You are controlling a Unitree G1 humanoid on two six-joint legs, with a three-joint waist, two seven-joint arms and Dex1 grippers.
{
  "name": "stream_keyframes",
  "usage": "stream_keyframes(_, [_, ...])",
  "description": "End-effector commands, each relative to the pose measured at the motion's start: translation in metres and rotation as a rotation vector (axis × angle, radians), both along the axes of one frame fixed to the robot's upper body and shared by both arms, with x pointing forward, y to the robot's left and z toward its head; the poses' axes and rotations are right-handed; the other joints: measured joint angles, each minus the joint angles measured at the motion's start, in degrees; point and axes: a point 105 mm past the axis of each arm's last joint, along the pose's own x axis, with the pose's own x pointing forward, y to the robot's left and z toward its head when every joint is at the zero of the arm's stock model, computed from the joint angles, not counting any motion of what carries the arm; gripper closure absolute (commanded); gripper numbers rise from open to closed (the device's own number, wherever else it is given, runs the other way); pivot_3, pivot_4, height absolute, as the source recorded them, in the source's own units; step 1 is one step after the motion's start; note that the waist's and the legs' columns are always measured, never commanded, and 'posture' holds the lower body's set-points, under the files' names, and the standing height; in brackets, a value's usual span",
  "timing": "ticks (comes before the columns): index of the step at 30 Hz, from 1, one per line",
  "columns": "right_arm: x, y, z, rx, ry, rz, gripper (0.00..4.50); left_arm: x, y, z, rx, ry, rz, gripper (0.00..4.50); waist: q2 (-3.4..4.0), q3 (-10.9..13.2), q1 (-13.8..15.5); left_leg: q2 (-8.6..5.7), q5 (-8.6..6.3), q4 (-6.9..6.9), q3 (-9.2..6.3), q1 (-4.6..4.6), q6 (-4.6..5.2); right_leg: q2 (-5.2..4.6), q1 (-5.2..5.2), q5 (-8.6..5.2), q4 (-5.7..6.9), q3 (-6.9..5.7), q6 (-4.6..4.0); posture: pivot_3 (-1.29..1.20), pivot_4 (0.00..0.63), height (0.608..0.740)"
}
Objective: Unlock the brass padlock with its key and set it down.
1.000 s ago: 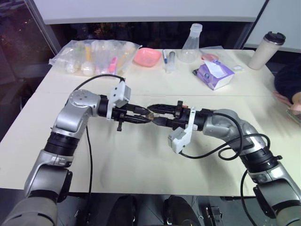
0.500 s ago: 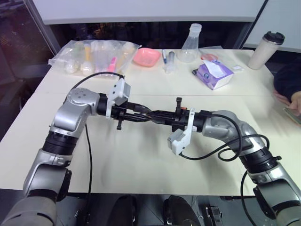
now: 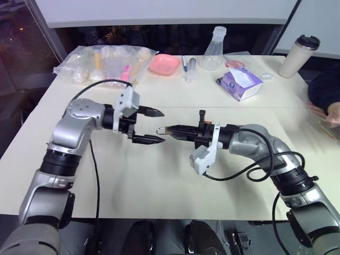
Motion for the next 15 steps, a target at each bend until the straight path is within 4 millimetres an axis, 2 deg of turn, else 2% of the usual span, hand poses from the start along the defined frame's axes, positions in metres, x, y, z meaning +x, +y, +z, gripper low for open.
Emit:
stream_keyframes(1, [-0.001,-0.003,0.012,0.034,-0.017,0.001,4.5,0.0,0.006,0.017,-0.051,-0.061,0.042,0.03,0.0,0.0,0.1,0.0,0.0,0.0,0.0,0.0,0.0,-0.01,0.0,0.0,0.0,0.0,0.0,0.0,0.15,0.74])
stream_keyframes(4, [-0.001,-0.004,0.01,0.032,-0.006,0.0,4.5,0.001,0.009,0.024,-0.1,-0.036,0.072,0.03,0.0,0.0,0.2,-0.02,0.0,0.01,0.0,0.0,0.01,-0.03,0.02,0.0,-0.01,0.0,0.0,0.0,0.15,0.74])
stream_keyframes(7, [-0.002,-0.003,0.009,0.028,0.002,0.004,4.5,-0.003,0.01,0.031,-0.164,0.039,0.078,0.83,0.0,0.0,0.1,-0.02,-0.01,0.01,0.0,0.0,0.01,-0.03,0.01,0.0,0.0,0.0,0.0,0.0,0.15,0.74])
stream_keyframes(14, [-0.002,-0.004,0.007,0.02,0.012,0.004,4.5,-0.019,0.001,0.023,-0.146,0.086,0.027,4.15,0.0,0.0,0.0,0.0,0.0,0.0,0.0,0.01,-0.01,-0.02,0.01,0.0,0.01,0.0,0.0,0.0,0.15,0.74])
stream_keyframes(15, [-0.002,-0.004,0.006,0.02,0.013,0.004,4.5,-0.02,-0.001,0.021,-0.138,0.088,0.02,4.48,0.0,0.0,0.0,0.0,0.0,0.0,0.0,0.01,-0.01,-0.02,0.01,0.0,0.02,0.0,0.0,0.0,0.15,0.74])
